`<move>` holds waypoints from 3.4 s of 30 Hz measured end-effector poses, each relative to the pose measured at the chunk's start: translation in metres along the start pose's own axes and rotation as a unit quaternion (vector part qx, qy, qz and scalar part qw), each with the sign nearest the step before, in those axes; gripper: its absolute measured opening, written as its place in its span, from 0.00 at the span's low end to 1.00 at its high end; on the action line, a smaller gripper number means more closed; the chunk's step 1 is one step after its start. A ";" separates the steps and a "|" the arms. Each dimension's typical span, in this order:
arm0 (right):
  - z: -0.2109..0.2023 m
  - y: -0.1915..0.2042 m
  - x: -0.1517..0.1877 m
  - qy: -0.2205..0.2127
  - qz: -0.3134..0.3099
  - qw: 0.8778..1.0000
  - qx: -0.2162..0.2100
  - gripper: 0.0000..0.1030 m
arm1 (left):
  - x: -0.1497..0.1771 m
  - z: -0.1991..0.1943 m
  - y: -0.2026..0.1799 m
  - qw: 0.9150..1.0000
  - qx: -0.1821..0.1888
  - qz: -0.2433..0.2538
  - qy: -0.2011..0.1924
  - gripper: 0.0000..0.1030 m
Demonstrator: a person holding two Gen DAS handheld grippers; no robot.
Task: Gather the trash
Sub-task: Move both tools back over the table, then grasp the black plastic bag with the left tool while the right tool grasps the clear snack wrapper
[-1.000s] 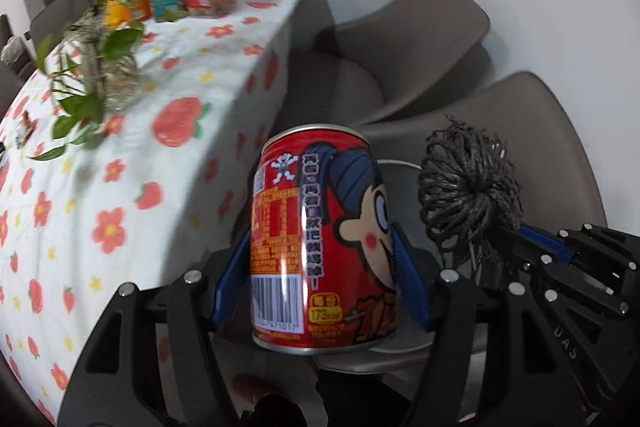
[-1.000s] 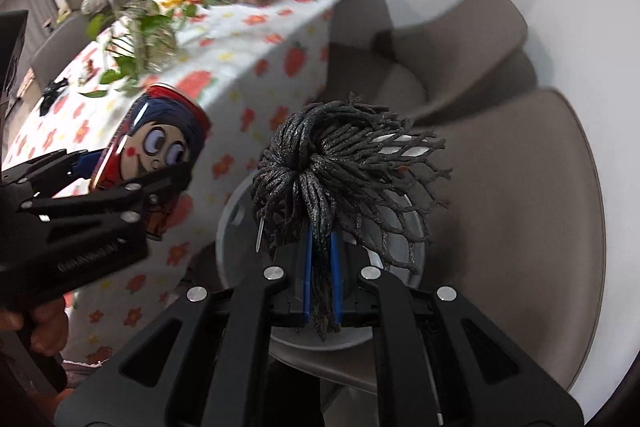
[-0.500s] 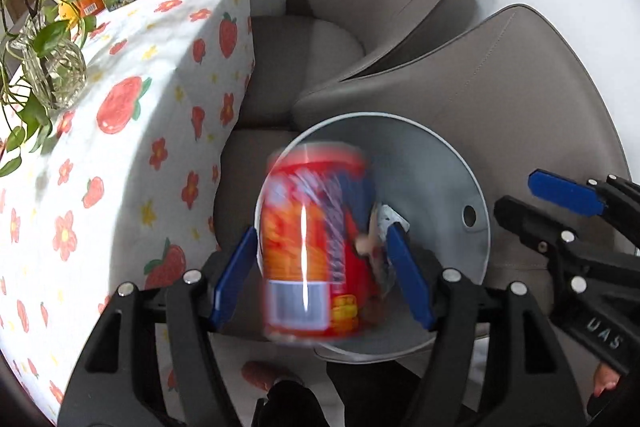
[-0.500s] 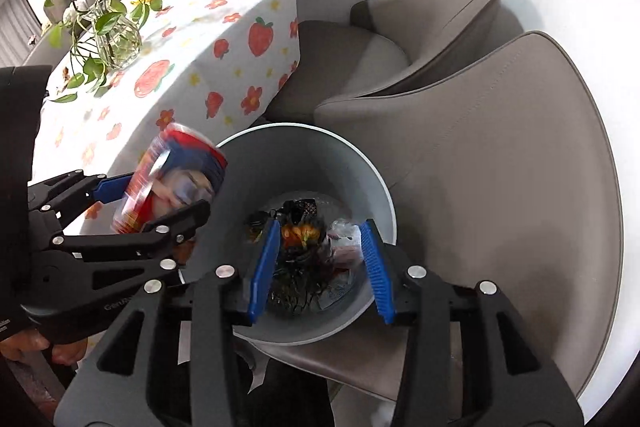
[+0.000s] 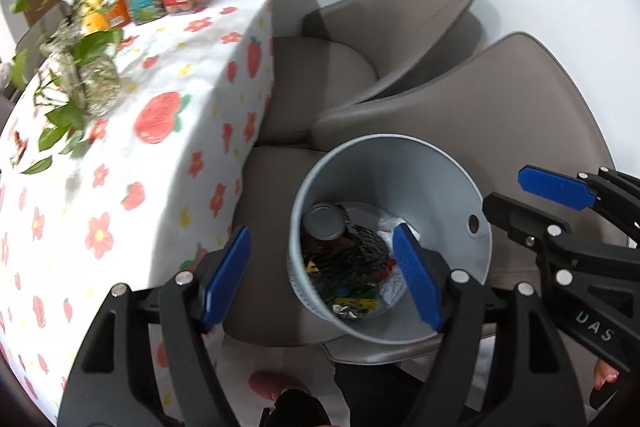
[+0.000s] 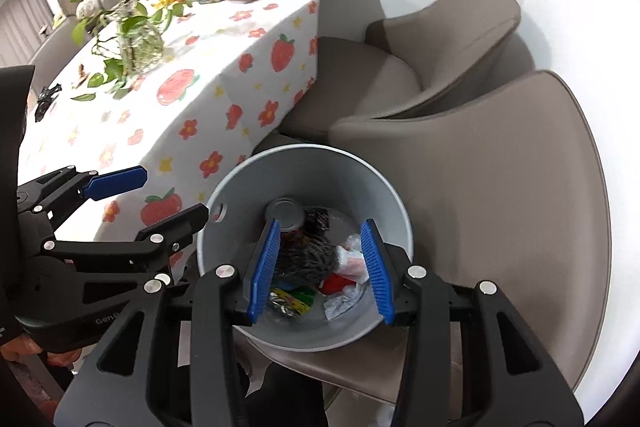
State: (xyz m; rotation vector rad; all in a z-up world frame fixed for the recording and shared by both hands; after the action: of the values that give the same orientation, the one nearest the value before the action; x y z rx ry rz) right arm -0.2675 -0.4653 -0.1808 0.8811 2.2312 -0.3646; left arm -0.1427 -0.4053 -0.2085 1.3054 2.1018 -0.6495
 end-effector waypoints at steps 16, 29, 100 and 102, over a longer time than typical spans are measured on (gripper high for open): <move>-0.003 0.195 -0.043 -0.042 -0.146 0.978 -0.145 0.40 | 0.035 -0.106 0.168 0.975 -0.161 -0.141 -0.058 0.71; -0.028 0.391 -0.029 -0.061 -0.239 0.935 -0.255 0.40 | 0.127 -0.238 0.311 0.910 -0.312 -0.258 -0.083 0.71; 0.327 0.635 -0.202 -0.010 -0.293 0.912 -0.286 0.11 | 0.036 -0.046 0.651 0.861 -0.388 -0.328 -0.033 0.71; 0.328 0.641 -0.208 -0.016 -0.292 0.912 -0.288 0.10 | 0.030 -0.048 0.658 0.860 -0.391 -0.324 -0.040 0.71</move>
State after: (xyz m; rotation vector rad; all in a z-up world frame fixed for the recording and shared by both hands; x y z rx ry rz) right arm 0.4461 -0.2569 -0.2731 -0.1123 2.3378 0.0321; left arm 0.4342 -0.0887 -0.2622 0.1095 2.3336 -0.0358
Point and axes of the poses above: each gripper's, at about its wrist camera, not at the fingertips, and z roughly the way its jaws point, y to its left, x to its underside, the point moved 4 cm from there along z, roughly the way its jaws point, and after that the axes turned 15 degrees about -y, right-handed, at the moved point
